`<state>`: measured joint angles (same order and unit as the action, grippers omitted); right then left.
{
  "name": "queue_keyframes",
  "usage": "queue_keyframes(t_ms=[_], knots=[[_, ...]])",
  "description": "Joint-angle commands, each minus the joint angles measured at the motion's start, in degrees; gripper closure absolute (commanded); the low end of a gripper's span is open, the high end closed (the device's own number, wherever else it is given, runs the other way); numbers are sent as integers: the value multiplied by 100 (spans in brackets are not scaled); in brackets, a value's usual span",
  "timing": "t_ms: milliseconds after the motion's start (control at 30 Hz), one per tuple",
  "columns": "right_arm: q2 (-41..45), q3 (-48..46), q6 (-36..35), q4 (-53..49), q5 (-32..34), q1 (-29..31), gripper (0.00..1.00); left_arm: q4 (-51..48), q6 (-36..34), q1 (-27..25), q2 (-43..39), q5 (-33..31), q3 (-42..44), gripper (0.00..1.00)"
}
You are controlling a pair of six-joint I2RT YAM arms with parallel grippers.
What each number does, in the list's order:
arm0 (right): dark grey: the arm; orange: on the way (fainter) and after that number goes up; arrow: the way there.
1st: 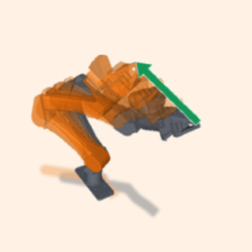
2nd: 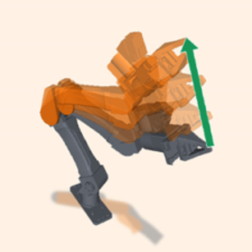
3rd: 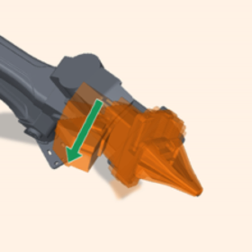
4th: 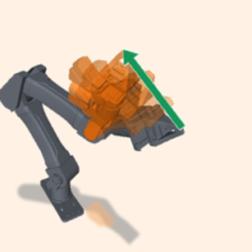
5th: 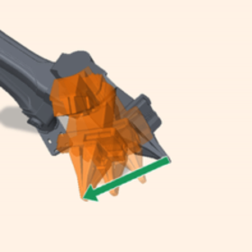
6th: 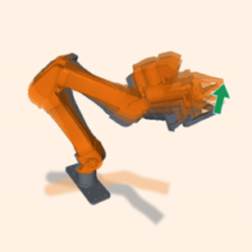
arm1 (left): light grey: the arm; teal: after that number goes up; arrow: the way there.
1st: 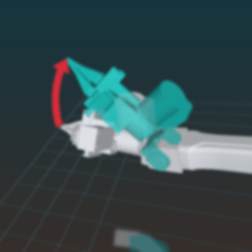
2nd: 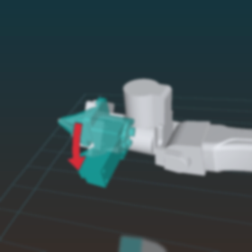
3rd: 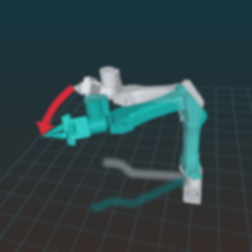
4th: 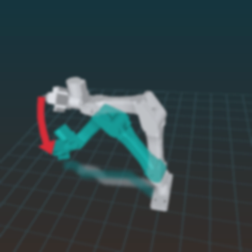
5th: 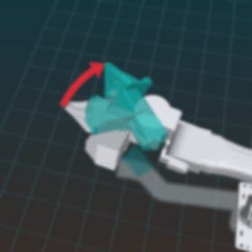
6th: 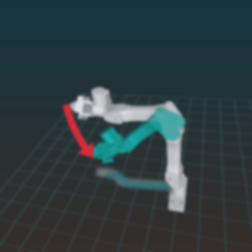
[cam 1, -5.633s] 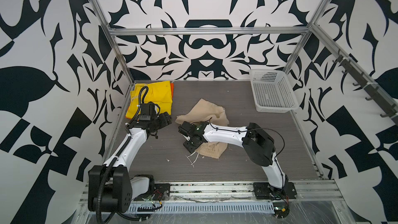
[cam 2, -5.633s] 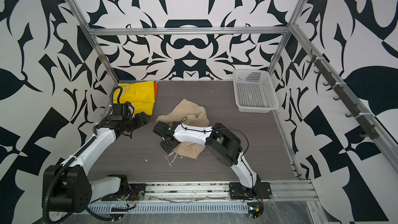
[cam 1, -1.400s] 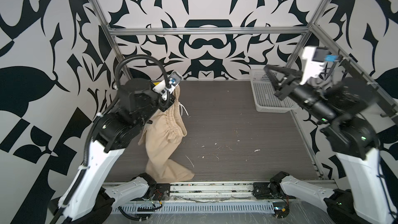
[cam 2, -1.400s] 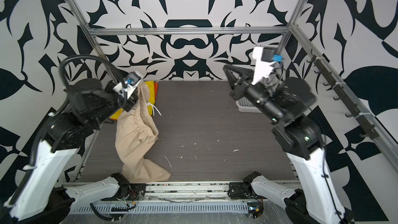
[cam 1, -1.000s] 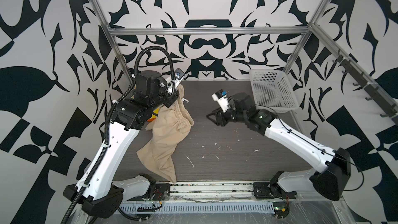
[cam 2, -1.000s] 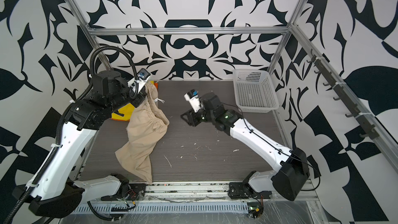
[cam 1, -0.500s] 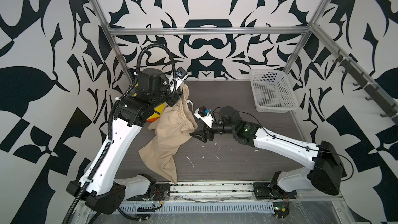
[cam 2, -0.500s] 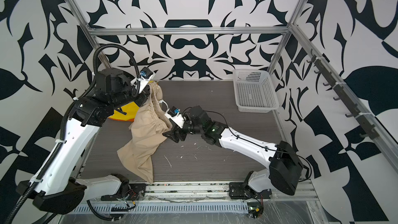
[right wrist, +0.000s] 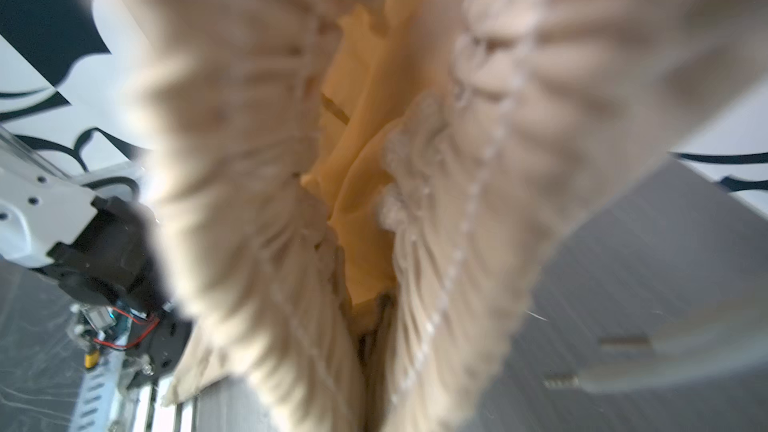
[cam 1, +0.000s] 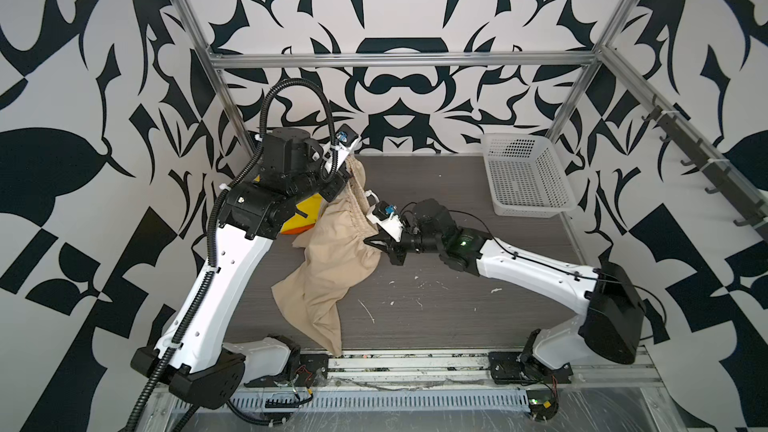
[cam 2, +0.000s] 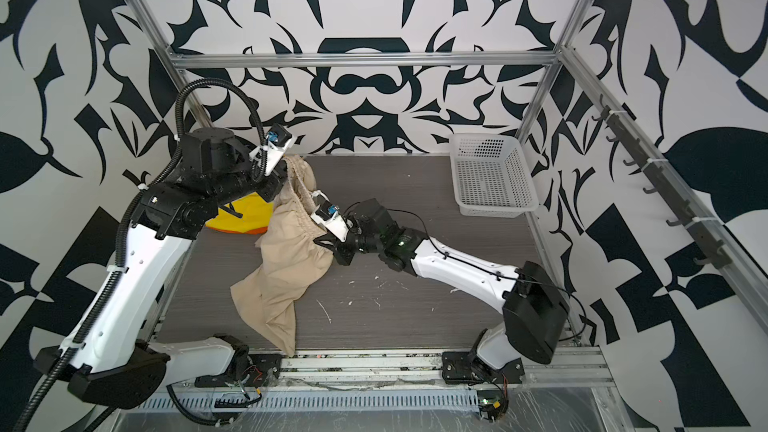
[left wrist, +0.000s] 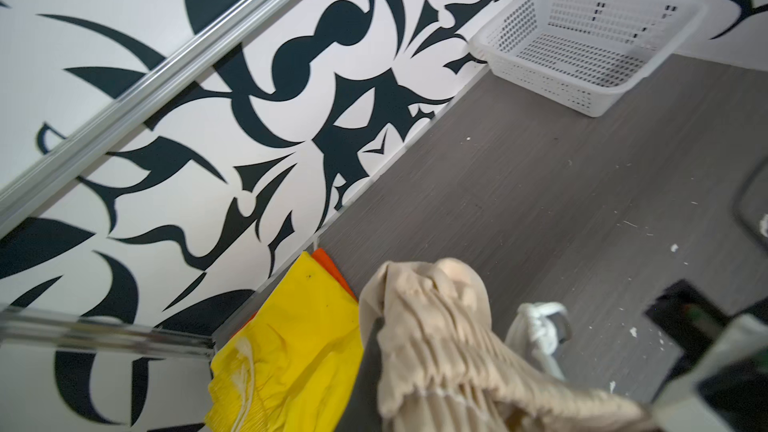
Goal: Fold and stack the shorts
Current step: 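Grasp the other end of the waistband with the right gripper, then stretch the waistband between both grippers and lift the shorts to hang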
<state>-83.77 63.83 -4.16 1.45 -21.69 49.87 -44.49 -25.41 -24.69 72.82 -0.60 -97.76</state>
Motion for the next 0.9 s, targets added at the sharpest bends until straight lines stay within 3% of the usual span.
queue_keyframes(t_ms=[0,100,267,533,767,867], knots=[[904,603,-607,-969,257,-425,100,-29,105,280,-66,-210,-395,100],[1464,1170,-1194,-1934,433,-727,100,-16,23,322,-278,-211,-511,100],[1983,2361,-2156,-3242,706,-802,100,53,-109,307,-752,331,-587,100],[2003,3880,-2680,-4826,999,-803,100,-9,35,307,-1100,522,-723,100],[1419,4062,-2639,-4904,2099,-804,100,54,-48,323,-314,-100,-610,100],[935,4171,-2607,-4614,2189,-1053,100,67,-39,580,401,-7,-902,100]])
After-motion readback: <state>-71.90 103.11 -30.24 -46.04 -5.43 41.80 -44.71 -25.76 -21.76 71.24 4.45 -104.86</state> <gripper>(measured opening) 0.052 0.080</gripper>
